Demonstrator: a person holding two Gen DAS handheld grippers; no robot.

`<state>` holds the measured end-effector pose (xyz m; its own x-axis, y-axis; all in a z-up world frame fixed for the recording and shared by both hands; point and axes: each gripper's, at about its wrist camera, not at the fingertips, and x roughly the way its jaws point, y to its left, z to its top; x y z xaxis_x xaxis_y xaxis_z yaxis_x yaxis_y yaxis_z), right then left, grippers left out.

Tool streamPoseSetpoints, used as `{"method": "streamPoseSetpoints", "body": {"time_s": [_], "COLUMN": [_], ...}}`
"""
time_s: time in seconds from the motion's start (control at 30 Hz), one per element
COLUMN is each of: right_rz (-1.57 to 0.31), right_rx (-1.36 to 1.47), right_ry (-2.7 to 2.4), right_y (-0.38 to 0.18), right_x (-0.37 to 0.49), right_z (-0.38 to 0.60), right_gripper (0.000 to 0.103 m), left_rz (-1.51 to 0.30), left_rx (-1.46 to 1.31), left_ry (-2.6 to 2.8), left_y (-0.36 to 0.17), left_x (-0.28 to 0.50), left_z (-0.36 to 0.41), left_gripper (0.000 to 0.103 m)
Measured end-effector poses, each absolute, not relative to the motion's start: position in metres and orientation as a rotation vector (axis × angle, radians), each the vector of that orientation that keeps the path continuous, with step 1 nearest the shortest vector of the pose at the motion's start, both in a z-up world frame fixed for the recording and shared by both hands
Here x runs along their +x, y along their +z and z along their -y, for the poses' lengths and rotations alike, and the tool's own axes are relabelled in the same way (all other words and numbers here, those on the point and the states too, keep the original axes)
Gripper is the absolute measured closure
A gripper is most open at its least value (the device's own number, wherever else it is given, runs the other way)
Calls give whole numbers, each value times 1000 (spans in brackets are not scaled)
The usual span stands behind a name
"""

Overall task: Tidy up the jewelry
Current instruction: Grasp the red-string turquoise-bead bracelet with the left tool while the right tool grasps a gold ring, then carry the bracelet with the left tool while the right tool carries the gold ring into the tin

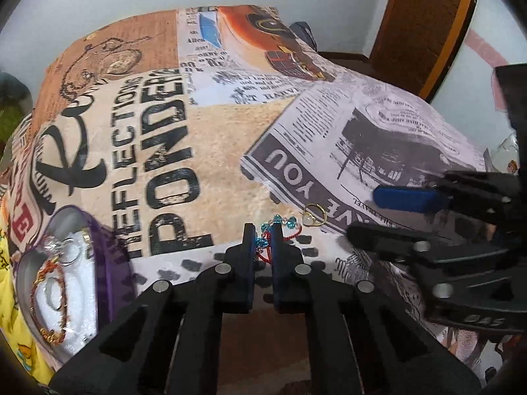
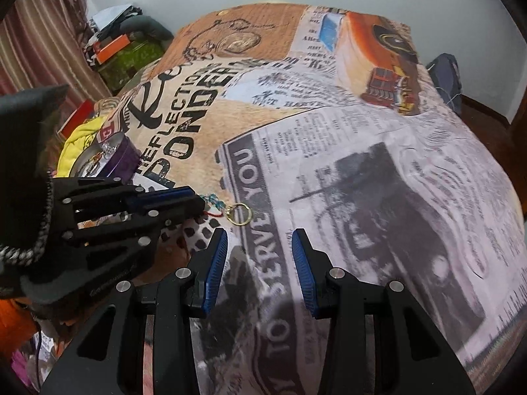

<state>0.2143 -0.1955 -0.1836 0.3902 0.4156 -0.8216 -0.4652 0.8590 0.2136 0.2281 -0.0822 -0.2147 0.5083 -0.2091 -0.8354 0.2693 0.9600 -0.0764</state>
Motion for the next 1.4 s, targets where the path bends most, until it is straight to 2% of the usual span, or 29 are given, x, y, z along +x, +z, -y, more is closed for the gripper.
{"method": "streamPoseSetpoints", "body": {"time_s": [0.37,0.43,0.47,0.9,1.4], "right_rz": [-1047,-1032,-1024,-994,-804], "right_rx": [-82,-114,-128,-128,-84], "right_ry": [582,566,564,548,596], "right_y": [-196,-197,-197,-183,-106], "right_x": [224,223,221,211,188], "right_z": [171,167,165,165,151], "right_gripper": [67,75,84,85,85], "left_rz": [-838,-831,-830,-797,-687], "left_rx": [11,11,10,-29,-52], "left_ry": [-231,-223,-220,-206,-137], "left_y": [-163,-161,-161,-145,-105], "left_x": [200,196,195,177,150], "left_z": [50,48,48,31,-6], "left_gripper": [96,96,96,96,96]}}
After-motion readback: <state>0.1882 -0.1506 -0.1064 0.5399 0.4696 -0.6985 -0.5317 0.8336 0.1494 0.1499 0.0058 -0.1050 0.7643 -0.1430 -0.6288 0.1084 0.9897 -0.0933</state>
